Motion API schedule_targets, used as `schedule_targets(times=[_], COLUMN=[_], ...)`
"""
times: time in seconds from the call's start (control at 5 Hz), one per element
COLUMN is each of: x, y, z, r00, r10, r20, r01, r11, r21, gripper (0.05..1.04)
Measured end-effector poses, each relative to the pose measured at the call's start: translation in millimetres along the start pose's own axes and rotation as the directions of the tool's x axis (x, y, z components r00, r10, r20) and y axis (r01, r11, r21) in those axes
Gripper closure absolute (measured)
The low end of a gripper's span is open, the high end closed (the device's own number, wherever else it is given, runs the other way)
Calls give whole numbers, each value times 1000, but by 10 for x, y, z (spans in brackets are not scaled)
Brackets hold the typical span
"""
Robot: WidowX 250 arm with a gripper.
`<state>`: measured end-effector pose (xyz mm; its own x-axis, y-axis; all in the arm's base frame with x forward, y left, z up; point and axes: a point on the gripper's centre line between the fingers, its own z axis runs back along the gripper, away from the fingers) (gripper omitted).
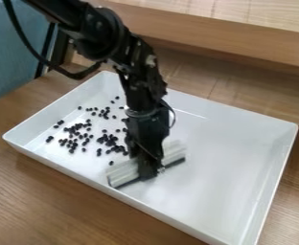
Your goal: Sweep into pile
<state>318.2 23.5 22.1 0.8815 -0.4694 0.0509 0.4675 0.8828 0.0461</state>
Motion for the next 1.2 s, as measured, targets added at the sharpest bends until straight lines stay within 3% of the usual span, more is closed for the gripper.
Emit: schedule_targets(times=[0.6, 0.8, 1.2], x=[-342, -398, -442], y=[427, 514, 781], z=[-8, -9, -17], r00=[995, 997, 998], r10=[100, 81, -60], r20=[-1, 8, 21], r01=[-100, -81, 59], r11=[995, 996, 997], r21=[29, 40, 47], gripper=[685, 685, 685])
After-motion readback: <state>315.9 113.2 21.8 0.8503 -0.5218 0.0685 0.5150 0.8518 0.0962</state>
